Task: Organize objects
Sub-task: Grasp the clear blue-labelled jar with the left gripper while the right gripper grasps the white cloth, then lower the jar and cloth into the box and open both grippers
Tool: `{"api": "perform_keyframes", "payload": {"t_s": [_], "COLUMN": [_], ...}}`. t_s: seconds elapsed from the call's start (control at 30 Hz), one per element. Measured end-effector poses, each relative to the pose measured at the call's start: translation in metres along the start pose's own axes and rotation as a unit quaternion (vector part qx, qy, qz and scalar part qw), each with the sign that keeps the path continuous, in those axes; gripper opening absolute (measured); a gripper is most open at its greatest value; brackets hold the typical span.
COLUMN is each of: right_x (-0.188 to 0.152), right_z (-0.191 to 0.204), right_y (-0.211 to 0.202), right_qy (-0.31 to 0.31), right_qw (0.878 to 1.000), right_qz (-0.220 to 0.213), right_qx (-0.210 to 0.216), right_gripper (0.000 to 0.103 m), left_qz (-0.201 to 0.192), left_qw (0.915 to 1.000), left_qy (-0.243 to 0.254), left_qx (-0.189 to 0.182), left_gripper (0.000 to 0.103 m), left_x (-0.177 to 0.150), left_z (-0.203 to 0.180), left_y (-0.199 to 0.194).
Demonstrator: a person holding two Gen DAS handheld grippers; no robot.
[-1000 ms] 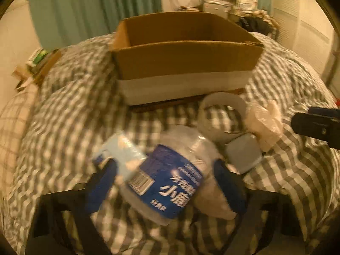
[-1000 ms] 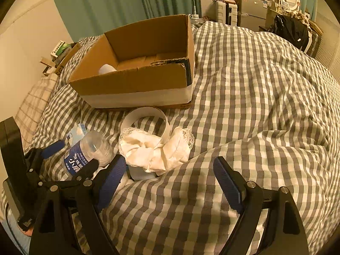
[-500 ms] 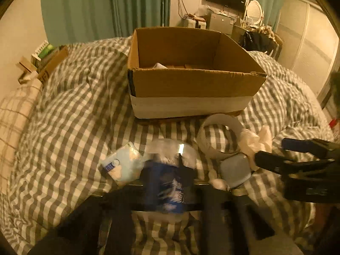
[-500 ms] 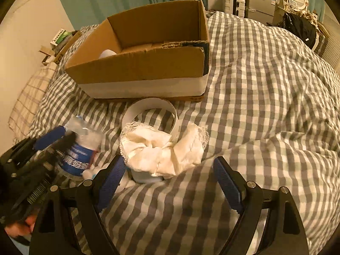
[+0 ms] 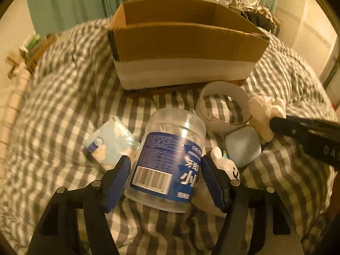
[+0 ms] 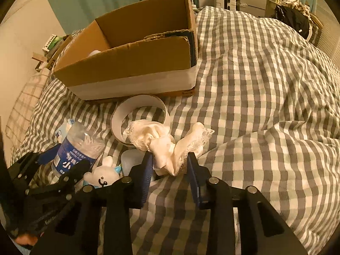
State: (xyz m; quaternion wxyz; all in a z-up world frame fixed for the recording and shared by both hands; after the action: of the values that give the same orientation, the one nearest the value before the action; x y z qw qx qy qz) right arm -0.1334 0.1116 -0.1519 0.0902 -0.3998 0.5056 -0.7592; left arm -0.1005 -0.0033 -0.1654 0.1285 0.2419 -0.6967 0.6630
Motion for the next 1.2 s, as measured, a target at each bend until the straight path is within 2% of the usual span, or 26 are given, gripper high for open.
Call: {"api": "perform_keyframes", "payload": {"t_s": [0.07, 0.13, 0.3, 0.4, 0.47, 0.57, 0.67, 0.77, 0.87, 0.97, 1.07, 1.2], "right_x": [-0.001, -0.001, -0.001, 0.001, 0.005, 0.014, 0.039, 0.064, 0.094, 0.123, 0.144, 0.163], "right_z": [0.002, 0.004, 0.010, 0.015, 0.018, 0.018, 0.020, 0.024, 0.025, 0.025, 0.021, 0.021], "right_y": [-0.002, -0.003, -0.008, -0.017, -0.025, -0.044, -0.078, -0.108, -0.136, -0.152, -0.153, -0.131], "right_qy": [-0.005, -0.010, -0.024, -0.030, -0.034, -0.038, -0.048, -0.066, -0.076, -0.091, -0.097, -0.118], "right_qw": [1.000, 1.000, 1.000, 0.999, 0.999, 0.998, 0.995, 0.990, 0.984, 0.978, 0.974, 0.971], "right_qz": [-0.003, -0.005, -0.013, -0.026, -0.033, -0.050, -0.092, -0.128, -0.163, -0.187, -0.203, -0.207], "right_qx": [0.000, -0.002, -0.007, -0.001, 0.005, 0.002, 0.012, -0.002, 0.005, -0.003, -0.010, -0.026], "right_gripper": [0.027, 0.023, 0.016, 0.014, 0.013, 0.012, 0.012, 0.012, 0.012, 0.012, 0.012, 0.012], "left_qz": [0.020, 0.028, 0.003, -0.010, -0.029, -0.058, -0.075, -0.103, -0.131, -0.143, -0.148, -0.170], "left_qw": [0.9992, 0.9984, 0.9998, 0.9996, 0.9994, 0.9978, 0.9951, 0.9928, 0.9899, 0.9878, 0.9868, 0.9843], "left_qy": [-0.026, -0.044, -0.016, -0.018, -0.019, -0.031, -0.056, -0.055, -0.047, -0.049, -0.049, -0.018], "left_qx": [-0.022, -0.023, 0.012, 0.017, 0.007, -0.007, -0.032, -0.027, -0.028, -0.036, -0.044, -0.044], "left_gripper": [0.071, 0.071, 0.067, 0.066, 0.063, 0.063, 0.063, 0.063, 0.063, 0.063, 0.063, 0.063], "left_x": [0.001, 0.000, -0.003, -0.003, 0.003, 0.026, 0.062, 0.098, 0.130, 0.162, 0.188, 0.198], "left_z": [0.007, 0.010, 0.001, -0.001, -0.004, -0.009, -0.009, -0.015, -0.020, -0.020, -0.022, -0.026], "left_y": [0.011, 0.019, 0.014, 0.001, -0.015, -0.046, -0.072, -0.101, -0.122, -0.127, -0.117, -0.094]}}
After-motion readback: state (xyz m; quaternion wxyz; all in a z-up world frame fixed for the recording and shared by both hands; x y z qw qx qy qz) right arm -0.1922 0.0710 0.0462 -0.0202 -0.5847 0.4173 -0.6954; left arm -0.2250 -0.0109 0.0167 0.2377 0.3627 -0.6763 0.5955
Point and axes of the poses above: each gripper's, at about its wrist camera, not at the fingertips, and y roughly the way its jaws point, z to its left, x to its top, the point moved 3 cm from there along y, roughly the way its jaws point, and after that the axes turned 12 degrees about -y, right-handed, at the moved point
